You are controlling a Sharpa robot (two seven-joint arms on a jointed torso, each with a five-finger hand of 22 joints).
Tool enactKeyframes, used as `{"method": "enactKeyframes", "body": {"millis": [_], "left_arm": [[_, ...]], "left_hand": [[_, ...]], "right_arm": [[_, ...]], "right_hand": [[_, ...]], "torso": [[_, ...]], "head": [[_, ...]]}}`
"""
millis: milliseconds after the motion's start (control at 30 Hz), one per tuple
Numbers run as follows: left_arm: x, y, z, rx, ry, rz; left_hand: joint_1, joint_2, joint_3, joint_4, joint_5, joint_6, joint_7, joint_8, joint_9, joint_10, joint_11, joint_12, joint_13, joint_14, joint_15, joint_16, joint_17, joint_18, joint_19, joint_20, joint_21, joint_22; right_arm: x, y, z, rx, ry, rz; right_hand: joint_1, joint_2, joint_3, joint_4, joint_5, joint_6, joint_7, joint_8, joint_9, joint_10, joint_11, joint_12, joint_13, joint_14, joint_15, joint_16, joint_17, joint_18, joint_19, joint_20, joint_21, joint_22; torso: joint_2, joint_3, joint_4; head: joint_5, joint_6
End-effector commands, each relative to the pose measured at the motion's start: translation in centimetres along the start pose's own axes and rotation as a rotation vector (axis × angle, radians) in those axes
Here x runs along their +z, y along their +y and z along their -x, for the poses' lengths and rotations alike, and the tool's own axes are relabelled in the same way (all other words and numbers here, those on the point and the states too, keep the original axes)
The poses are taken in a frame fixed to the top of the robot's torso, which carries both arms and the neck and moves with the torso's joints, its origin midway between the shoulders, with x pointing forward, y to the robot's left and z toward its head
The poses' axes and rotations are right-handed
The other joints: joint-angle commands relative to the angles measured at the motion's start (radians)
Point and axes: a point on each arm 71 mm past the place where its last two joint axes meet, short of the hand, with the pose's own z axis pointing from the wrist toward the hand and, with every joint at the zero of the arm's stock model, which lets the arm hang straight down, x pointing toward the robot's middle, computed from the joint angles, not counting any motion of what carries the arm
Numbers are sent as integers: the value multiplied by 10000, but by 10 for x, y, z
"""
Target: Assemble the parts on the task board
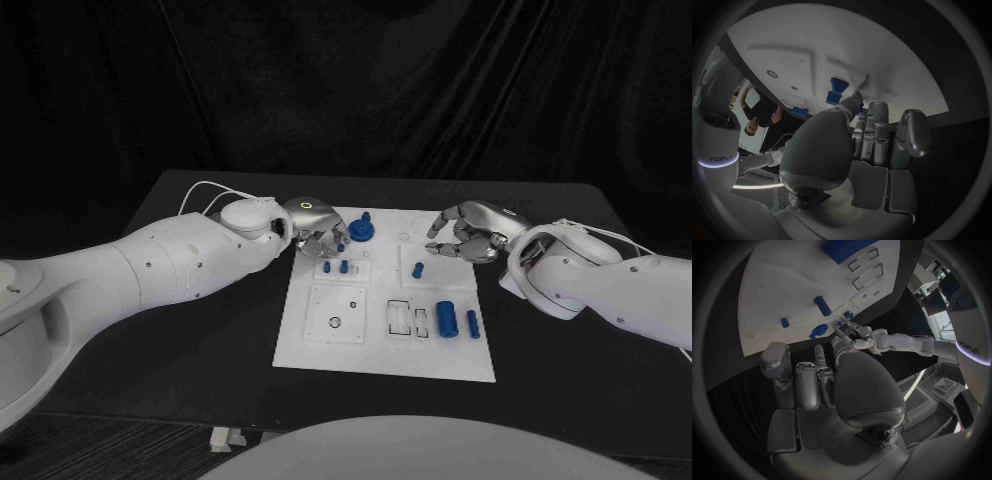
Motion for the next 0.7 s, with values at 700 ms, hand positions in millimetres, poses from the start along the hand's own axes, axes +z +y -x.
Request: {"method": "enactKeyframes", "body": {"millis": [700], "left_arm": [[-78,51,28,-2593,-2865,460]], "left_hand": [[337,1021,-1093,214,403,-755,163,115,-529,-4673,-150,-306,375,-9059,285,-8162,-3986,928,-10447,12,-10968,-2086]], "right_arm": [[-2,12,70,-1225,-1559,492]], "right_hand": [[1038,-672,908,-57,129,1070,-51,-276,-184,-4848,51,-8181,-6082,-276,10,-2583,-1128,184,-481,-56,-1535,845]], "torso": [[-12,-21,43]], "head": [[37,-1]]}}
